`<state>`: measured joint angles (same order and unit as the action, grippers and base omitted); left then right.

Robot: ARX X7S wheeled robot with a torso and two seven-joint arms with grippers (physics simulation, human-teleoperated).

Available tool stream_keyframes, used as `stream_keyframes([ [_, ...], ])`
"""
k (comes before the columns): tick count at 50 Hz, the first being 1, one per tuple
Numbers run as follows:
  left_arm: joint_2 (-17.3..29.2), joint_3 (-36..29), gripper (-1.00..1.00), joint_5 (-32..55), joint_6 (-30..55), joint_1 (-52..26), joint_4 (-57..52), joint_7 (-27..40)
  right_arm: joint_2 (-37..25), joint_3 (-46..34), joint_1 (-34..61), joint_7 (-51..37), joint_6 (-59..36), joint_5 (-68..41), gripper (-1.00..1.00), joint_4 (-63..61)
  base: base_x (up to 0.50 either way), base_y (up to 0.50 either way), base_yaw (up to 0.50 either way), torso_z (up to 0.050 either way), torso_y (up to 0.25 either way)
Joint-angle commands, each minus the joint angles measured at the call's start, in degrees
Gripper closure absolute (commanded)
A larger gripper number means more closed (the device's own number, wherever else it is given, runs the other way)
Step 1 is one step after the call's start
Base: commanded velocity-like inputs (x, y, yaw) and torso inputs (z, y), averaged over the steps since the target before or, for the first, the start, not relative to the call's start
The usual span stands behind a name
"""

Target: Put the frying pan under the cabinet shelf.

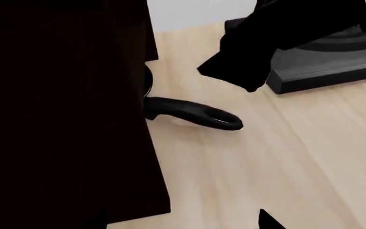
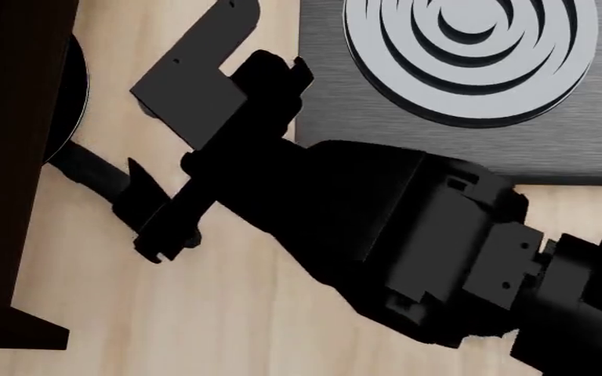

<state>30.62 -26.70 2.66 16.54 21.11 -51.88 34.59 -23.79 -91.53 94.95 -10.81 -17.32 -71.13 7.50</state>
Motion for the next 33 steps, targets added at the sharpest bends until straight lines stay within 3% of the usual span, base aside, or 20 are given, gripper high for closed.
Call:
stream_keyframes([
  [1,0.09,-0.32,-1.00,-0.21,0.43,-0.11,-0.55,0.18,-9.29,-0.32,3.54,-8.83,-4.05,-0.56,-1.00,-14.91,0.00,0.00,0.00,0.000,0.000],
  [23,-0.61,-0.30,-1.00,1.30,1.64,-2.23,1.26,-0.30,-31.03,2.62,9.71,-25.56,-8.11,-3.80,-1.00,-43.73,0.00,0.00,0.00,0.000,0.000],
  [33,-2.25,0.49,-1.00,4.26,3.74,-6.56,6.27,-1.76,-39.43,3.23,8.44,-31.85,-6.39,-1.31,-1.00,-51.18,0.00,0.00,0.00,0.000,0.000],
])
